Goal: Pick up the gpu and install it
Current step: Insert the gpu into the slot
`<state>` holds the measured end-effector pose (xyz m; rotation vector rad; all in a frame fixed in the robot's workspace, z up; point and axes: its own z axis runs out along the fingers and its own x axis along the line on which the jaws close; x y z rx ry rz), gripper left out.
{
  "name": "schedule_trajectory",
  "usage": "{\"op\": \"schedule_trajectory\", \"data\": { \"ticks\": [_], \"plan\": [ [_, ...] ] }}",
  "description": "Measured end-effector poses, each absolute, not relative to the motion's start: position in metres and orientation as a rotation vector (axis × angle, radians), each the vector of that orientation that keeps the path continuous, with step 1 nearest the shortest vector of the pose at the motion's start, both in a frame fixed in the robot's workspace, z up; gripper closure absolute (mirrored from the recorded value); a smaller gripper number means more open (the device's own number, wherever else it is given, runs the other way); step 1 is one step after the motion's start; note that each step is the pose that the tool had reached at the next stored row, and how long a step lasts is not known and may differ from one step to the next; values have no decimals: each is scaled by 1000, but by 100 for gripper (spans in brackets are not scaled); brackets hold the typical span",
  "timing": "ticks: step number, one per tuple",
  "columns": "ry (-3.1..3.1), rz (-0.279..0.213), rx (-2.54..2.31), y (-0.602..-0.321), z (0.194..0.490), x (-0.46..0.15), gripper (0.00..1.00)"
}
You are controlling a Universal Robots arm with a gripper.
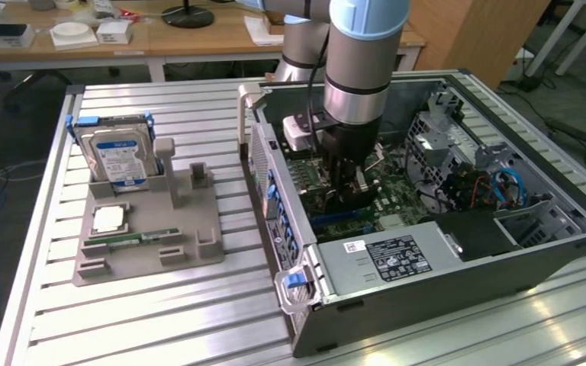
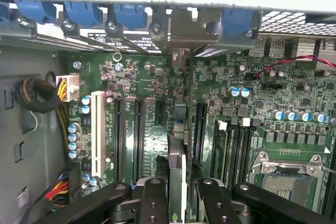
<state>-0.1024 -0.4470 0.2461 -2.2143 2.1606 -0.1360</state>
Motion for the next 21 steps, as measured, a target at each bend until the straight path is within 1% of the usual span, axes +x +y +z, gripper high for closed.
{"op": "schedule_trajectory", "data": {
  "ticks": [15,21],
  "plan": [
    [2161,-137,-2215,-447,243,-102,74],
    [2161,-137,-2215,-447,248,-102,74]
  ]
}}
